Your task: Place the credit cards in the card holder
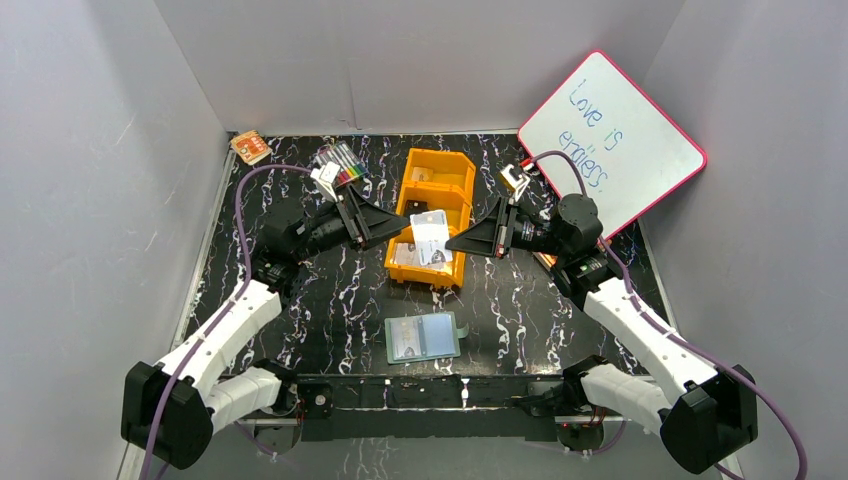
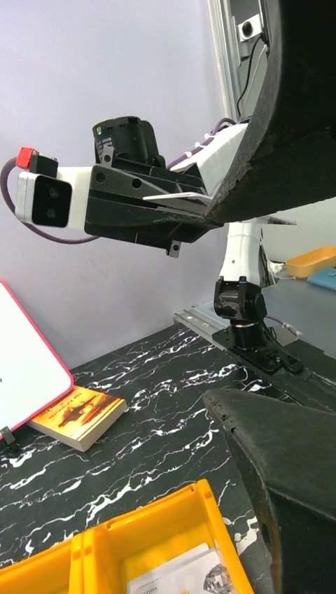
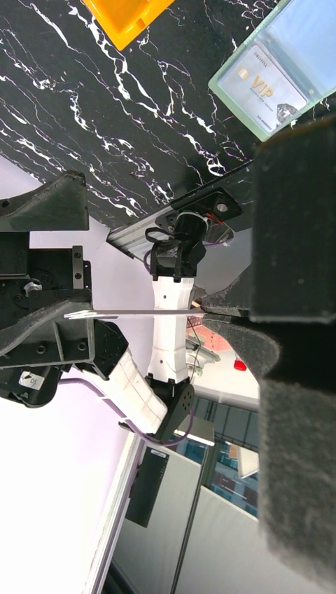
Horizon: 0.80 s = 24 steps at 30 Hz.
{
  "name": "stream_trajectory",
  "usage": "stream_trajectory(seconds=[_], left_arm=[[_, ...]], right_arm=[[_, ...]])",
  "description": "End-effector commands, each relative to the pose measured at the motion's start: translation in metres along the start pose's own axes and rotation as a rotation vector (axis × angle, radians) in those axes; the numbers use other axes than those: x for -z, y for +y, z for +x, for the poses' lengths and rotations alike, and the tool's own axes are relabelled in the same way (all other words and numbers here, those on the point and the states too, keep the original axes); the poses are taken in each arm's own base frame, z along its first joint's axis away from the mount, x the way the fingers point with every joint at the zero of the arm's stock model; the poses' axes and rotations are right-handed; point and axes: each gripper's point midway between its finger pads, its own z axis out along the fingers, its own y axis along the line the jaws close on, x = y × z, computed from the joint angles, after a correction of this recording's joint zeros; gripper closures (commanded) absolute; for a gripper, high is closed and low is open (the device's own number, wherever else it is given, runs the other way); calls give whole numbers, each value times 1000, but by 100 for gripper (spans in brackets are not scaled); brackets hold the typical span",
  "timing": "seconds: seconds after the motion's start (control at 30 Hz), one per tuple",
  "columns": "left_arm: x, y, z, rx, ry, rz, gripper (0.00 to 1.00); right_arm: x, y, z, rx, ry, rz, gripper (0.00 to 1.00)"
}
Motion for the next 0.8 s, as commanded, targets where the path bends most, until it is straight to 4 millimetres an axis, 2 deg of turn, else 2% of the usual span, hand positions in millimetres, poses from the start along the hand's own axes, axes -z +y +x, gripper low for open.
stream_trajectory(seconds=[0.0, 0.13, 0.33, 0.5, 0.63, 0.77], left_arm=[[4, -21, -8, -56, -32, 33, 15], [7, -17, -16, -76, -75, -34, 15], [10, -29, -20, -100, -114, -25, 14], [7, -49, -8, -126, -59, 99, 13], [1, -53, 8, -118, 22, 154, 15], [1, -53, 12, -118, 32, 163, 17]], right_arm=[[4, 16, -5, 68, -24, -33, 100], [4, 14, -4, 61, -34, -24, 100], [5, 10, -3, 44, -29, -10, 100], [4, 11, 1, 43, -2, -27, 100], [4, 15, 1, 53, 1, -38, 100], [4, 17, 0, 56, -1, -45, 100]])
